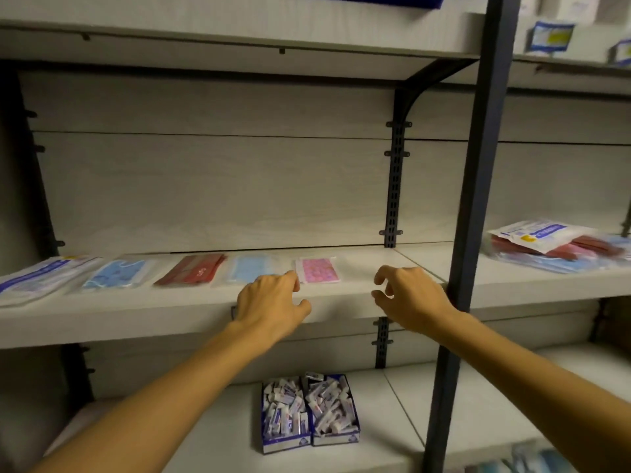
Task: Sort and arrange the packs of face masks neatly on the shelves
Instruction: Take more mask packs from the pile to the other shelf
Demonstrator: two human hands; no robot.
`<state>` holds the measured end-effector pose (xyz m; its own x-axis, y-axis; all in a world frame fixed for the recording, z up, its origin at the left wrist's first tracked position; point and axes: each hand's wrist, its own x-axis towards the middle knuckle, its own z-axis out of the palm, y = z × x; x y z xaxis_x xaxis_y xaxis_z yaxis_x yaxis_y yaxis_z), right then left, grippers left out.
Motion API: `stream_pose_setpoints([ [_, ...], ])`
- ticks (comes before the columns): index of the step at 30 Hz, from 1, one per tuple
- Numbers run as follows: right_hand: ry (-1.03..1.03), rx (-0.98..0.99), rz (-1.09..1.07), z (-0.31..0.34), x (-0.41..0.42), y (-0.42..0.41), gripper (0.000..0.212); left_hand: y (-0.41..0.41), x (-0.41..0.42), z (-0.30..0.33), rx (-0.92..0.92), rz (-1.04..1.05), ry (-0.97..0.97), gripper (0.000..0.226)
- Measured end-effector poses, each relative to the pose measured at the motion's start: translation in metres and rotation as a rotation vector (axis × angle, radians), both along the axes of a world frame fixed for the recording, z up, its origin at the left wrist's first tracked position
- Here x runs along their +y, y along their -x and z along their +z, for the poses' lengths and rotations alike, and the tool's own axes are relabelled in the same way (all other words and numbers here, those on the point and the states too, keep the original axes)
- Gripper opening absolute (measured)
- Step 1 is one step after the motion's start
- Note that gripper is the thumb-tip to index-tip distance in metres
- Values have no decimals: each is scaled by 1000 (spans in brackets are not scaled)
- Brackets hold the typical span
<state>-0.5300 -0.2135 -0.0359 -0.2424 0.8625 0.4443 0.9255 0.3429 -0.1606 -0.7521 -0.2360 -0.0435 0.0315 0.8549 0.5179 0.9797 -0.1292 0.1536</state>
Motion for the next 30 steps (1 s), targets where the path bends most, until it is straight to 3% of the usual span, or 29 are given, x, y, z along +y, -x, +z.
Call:
stream_pose_setpoints([
  [9,38,-1,-251,-6,-53,-92,18,-80,-8,-21,-51,-252,23,29],
  [19,16,-47,-384,-5,-36,-188,32,-187,22,-25,14,-495,11,22],
  [30,44,-25,-556,3,-10,-363,29,-367,66,-6,114,-650,-6,27],
])
